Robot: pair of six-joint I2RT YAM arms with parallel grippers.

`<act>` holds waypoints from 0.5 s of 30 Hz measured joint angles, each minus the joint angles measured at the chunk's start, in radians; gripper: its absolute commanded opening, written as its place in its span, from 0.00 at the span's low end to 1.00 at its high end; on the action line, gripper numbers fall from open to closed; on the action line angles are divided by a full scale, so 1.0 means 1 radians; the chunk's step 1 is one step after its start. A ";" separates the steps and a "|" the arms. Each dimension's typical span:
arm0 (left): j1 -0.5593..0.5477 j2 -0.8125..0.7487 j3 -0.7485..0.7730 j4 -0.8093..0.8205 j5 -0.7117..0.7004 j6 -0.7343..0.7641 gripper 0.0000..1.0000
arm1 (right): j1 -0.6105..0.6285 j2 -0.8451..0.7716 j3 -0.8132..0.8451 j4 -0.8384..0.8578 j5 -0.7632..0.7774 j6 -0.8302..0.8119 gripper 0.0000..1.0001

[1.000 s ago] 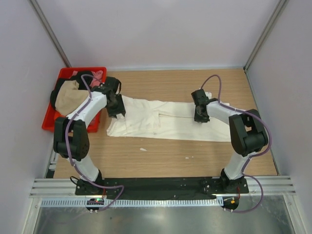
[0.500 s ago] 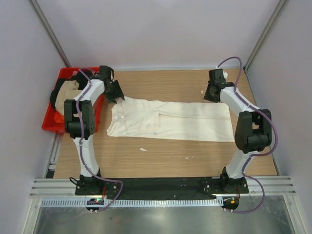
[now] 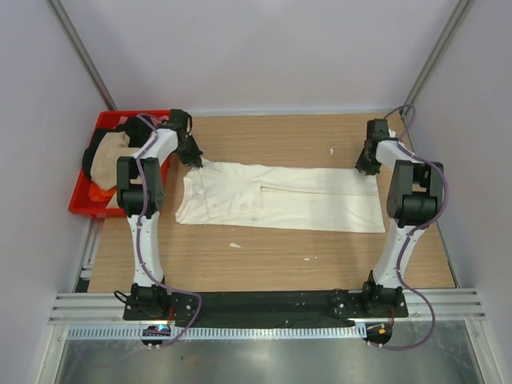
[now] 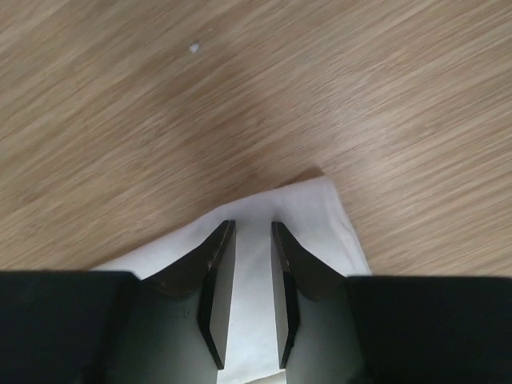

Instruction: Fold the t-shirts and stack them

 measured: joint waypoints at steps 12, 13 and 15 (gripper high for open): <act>-0.009 -0.047 -0.079 0.029 -0.105 -0.148 0.00 | -0.055 0.016 -0.002 0.071 0.042 0.053 0.28; -0.009 -0.062 -0.103 0.039 -0.112 -0.170 0.00 | -0.055 0.016 -0.002 0.074 0.043 0.060 0.28; -0.009 -0.080 -0.132 0.050 -0.122 -0.200 0.00 | -0.055 0.019 -0.002 0.084 0.044 0.070 0.28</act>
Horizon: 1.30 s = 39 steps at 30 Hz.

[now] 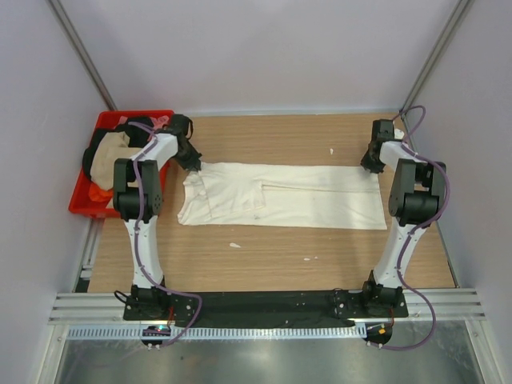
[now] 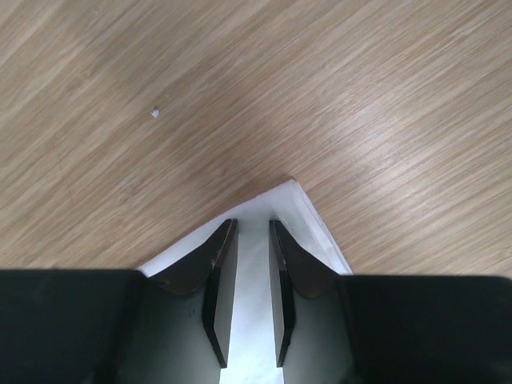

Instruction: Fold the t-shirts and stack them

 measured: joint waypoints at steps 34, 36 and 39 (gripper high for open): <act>-0.175 -0.598 -0.621 0.018 0.141 0.109 0.42 | 0.582 -0.257 -0.145 0.054 -0.451 0.081 0.40; -0.193 -0.604 -0.643 0.031 0.141 0.106 0.42 | 0.603 -0.245 -0.164 0.073 -0.463 0.093 0.40; -0.213 -0.603 -0.666 0.049 0.127 0.100 0.42 | 0.633 -0.215 -0.172 0.095 -0.479 0.103 0.40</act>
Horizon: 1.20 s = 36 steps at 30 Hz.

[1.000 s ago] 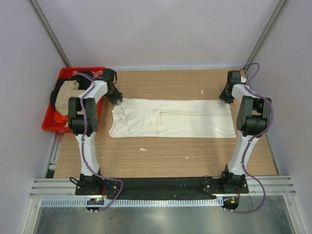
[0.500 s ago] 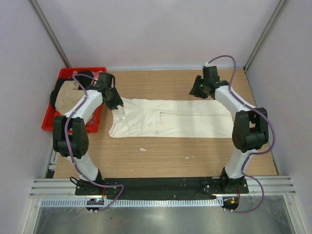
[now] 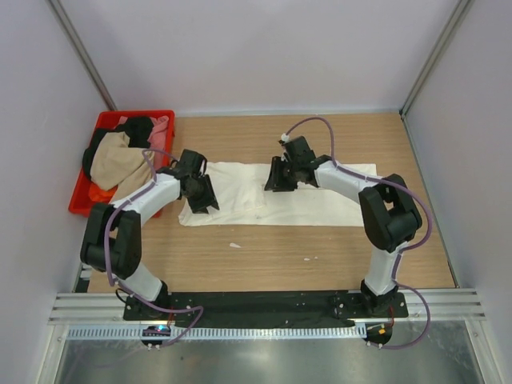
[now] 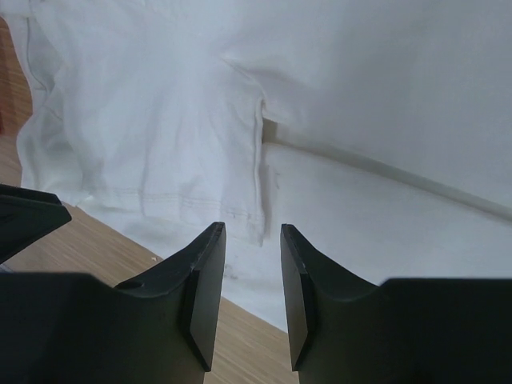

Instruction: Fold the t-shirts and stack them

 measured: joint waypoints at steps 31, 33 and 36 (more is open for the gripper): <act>-0.031 0.111 -0.016 0.098 -0.065 -0.051 0.00 | 0.099 0.094 -0.024 0.035 0.045 0.013 0.02; -0.035 0.105 -0.006 0.082 -0.074 -0.055 0.00 | 0.100 0.094 -0.024 0.035 0.045 0.013 0.01; -0.045 0.075 0.015 0.050 -0.092 -0.069 0.00 | 0.100 0.093 -0.024 0.034 0.045 0.013 0.01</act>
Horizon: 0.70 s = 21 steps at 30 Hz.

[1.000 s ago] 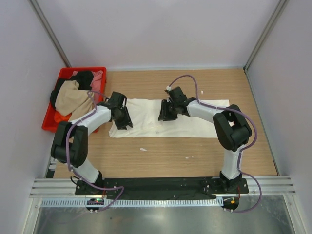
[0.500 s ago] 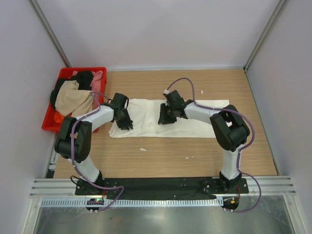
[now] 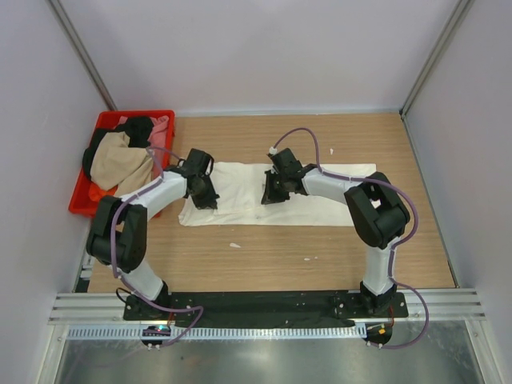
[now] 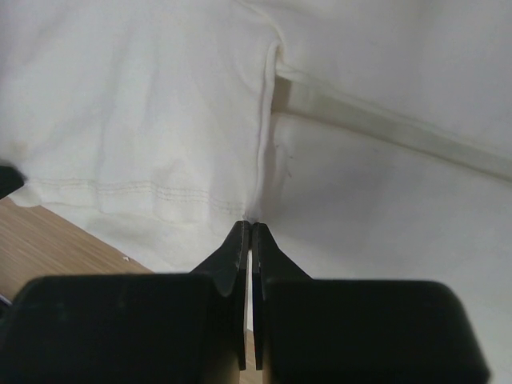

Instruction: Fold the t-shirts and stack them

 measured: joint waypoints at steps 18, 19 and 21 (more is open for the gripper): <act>-0.039 -0.084 0.028 -0.074 -0.069 -0.027 0.00 | 0.000 -0.072 -0.009 -0.011 0.002 0.004 0.01; -0.042 -0.081 0.025 -0.074 -0.071 -0.027 0.00 | 0.000 -0.072 -0.014 -0.009 0.003 0.005 0.01; -0.048 -0.072 0.018 -0.074 -0.074 -0.027 0.00 | 0.000 -0.072 -0.031 -0.009 0.003 0.005 0.01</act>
